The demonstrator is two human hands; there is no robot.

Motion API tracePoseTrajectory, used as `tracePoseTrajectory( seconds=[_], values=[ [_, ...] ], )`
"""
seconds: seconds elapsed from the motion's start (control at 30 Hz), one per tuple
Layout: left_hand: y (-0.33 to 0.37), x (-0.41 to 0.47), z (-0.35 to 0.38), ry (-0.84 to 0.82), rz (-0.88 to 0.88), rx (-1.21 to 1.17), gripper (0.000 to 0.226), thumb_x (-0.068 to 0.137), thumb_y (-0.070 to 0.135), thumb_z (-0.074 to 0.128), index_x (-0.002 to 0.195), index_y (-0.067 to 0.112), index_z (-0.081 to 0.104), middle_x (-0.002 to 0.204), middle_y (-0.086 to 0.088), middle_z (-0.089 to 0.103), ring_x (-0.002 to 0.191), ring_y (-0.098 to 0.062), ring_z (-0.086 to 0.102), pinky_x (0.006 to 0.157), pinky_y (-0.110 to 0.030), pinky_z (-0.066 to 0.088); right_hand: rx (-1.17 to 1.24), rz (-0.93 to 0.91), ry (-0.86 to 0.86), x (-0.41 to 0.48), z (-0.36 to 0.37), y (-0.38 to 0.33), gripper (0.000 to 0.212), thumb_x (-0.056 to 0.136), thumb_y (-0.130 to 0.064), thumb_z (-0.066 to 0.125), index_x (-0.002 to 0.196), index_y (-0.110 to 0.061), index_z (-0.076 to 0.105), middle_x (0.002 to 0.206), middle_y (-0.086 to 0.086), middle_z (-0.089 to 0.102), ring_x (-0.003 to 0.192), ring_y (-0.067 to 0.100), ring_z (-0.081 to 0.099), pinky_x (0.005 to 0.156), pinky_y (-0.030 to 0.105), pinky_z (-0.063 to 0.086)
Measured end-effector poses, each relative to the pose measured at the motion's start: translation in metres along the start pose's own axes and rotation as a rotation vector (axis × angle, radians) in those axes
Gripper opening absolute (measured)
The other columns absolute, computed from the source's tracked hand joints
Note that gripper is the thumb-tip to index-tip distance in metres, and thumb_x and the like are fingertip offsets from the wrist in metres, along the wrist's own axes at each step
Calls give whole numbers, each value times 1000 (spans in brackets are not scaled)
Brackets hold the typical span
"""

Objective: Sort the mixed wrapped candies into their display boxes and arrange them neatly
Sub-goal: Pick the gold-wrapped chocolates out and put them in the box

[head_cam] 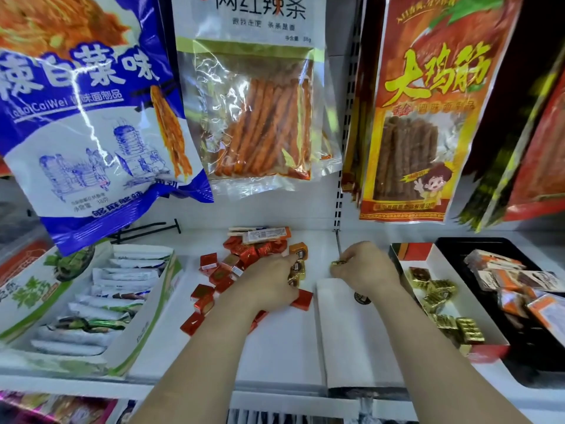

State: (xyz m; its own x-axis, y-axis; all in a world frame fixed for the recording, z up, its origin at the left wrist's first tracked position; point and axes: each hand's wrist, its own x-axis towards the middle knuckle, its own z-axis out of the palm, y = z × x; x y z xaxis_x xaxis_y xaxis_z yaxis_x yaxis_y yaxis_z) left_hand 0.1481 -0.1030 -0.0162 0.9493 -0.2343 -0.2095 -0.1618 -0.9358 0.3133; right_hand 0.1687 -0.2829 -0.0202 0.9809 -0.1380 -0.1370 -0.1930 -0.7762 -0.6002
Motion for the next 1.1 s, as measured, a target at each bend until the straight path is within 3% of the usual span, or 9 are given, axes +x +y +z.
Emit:
tracePoseTrajectory(
  seconds=[0.13,0.2,0.37,0.53,0.67,0.77,0.83,0.93,1.1],
  values=[
    [5,4,-3,-19,-67,-81,66,83,25,64,143,23,36,135,-5,51,116,-22,52,87,-28,45,243,-134,48,-5,-5,-3,28,83,-23,65,110,-18,66,96,0,65,92,22,62,69,24,44],
    [4,4,-3,-13,-83,-85,55,80,23,66,130,27,42,122,-2,56,101,-20,55,73,-27,43,411,-176,1,-10,-7,-8,34,86,-16,62,120,-19,62,91,-5,59,88,20,62,64,21,43],
    [8,-1,-2,53,-114,-14,44,75,21,70,111,25,44,98,-1,59,86,-22,59,61,-29,41,507,-241,-72,-25,-7,-13,24,85,-7,63,105,-20,69,77,-13,53,63,3,51,50,4,38],
    [8,-9,-8,250,-142,-57,36,75,23,71,103,26,49,90,3,63,82,-21,61,68,-32,52,621,-192,-219,-37,-18,-16,18,81,-9,72,95,-20,70,77,-1,62,69,13,57,69,23,50],
    [27,-23,-18,242,-74,-639,25,81,21,73,102,23,60,74,3,67,65,-10,62,57,-22,49,877,-42,-328,-45,-33,-16,15,89,-14,63,103,-11,67,94,12,67,75,22,69,63,23,55],
    [47,-34,-14,112,36,-807,25,82,18,73,105,24,64,85,-9,72,70,-11,65,68,-24,50,985,60,-415,-49,-50,-6,21,91,-16,59,110,-8,65,102,18,67,82,31,72,57,23,54],
    [61,-37,-12,120,103,-780,28,81,21,74,106,31,65,92,-11,71,78,-18,68,74,-33,54,920,46,-457,-53,-63,5,24,90,-21,63,110,-7,64,99,18,70,78,26,73,56,22,54],
    [83,-38,-6,67,164,-830,32,80,22,77,107,34,65,94,-12,71,71,-14,67,60,-28,53,715,-46,-427,-58,-82,22,22,87,-24,68,104,-10,68,85,12,71,63,15,67,55,20,51],
    [118,-30,4,122,172,-886,31,76,34,80,104,33,65,90,-10,70,68,-18,67,61,-27,55,307,-85,-31,-52,-119,62,6,85,-16,70,90,-17,68,69,6,67,55,14,62,54,28,50]
  ],
)
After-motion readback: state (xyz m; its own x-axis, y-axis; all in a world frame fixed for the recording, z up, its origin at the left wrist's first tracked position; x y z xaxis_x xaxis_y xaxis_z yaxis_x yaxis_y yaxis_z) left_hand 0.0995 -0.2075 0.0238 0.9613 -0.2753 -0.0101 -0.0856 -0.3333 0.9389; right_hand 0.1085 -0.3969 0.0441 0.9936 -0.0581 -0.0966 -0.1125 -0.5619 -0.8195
